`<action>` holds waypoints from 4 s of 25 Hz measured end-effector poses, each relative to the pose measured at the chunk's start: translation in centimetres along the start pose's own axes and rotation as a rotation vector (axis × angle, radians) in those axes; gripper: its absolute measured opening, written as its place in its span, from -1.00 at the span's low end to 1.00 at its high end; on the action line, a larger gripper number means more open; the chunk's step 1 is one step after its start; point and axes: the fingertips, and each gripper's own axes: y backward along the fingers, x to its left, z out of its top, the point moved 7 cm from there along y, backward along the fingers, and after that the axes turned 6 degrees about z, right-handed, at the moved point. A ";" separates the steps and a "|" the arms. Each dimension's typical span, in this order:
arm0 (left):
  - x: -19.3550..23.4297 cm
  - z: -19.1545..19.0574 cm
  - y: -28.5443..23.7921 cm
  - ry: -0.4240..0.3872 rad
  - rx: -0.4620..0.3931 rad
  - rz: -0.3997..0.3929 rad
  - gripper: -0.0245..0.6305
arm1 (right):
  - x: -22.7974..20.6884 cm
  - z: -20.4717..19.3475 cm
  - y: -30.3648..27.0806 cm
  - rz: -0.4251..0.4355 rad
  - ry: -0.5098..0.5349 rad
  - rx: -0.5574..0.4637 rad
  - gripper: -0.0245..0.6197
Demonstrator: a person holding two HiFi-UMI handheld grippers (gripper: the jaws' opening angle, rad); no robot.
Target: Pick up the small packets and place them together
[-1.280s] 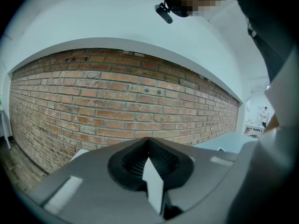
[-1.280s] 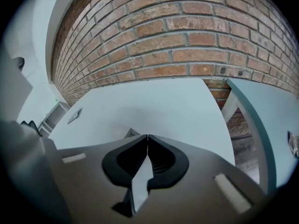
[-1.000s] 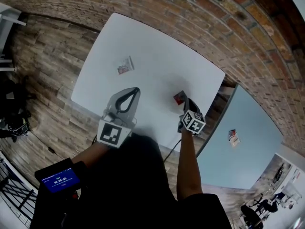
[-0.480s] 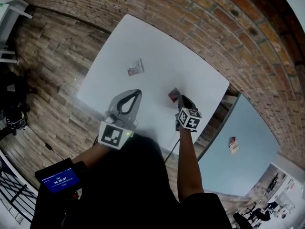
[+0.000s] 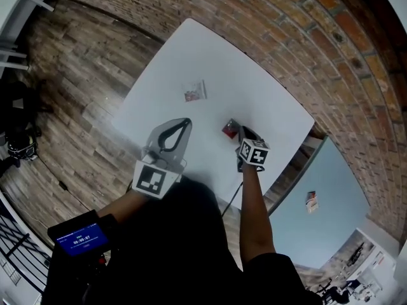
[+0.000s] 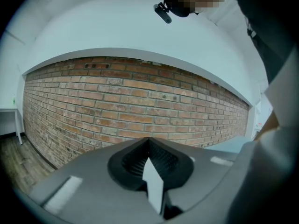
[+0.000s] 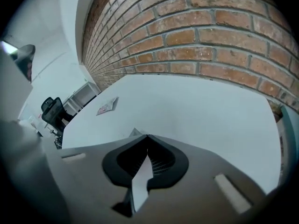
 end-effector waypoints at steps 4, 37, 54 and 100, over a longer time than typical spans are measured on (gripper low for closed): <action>0.7 -0.1 0.2 0.017 0.006 0.011 -0.92 | -0.8 0.4 -0.5 -0.026 -0.031 0.003 -0.91; 2.0 -0.7 1.3 0.027 0.006 0.038 -0.92 | 6.6 2.2 -2.6 0.102 0.242 0.043 -0.49; 6.7 -0.6 2.2 0.036 0.018 0.079 -0.92 | 10.1 7.3 -10.4 0.189 0.062 -0.003 -0.56; 6.6 -1.2 1.6 0.057 0.033 0.072 -0.92 | 6.1 7.2 -8.2 0.304 0.524 0.338 -0.89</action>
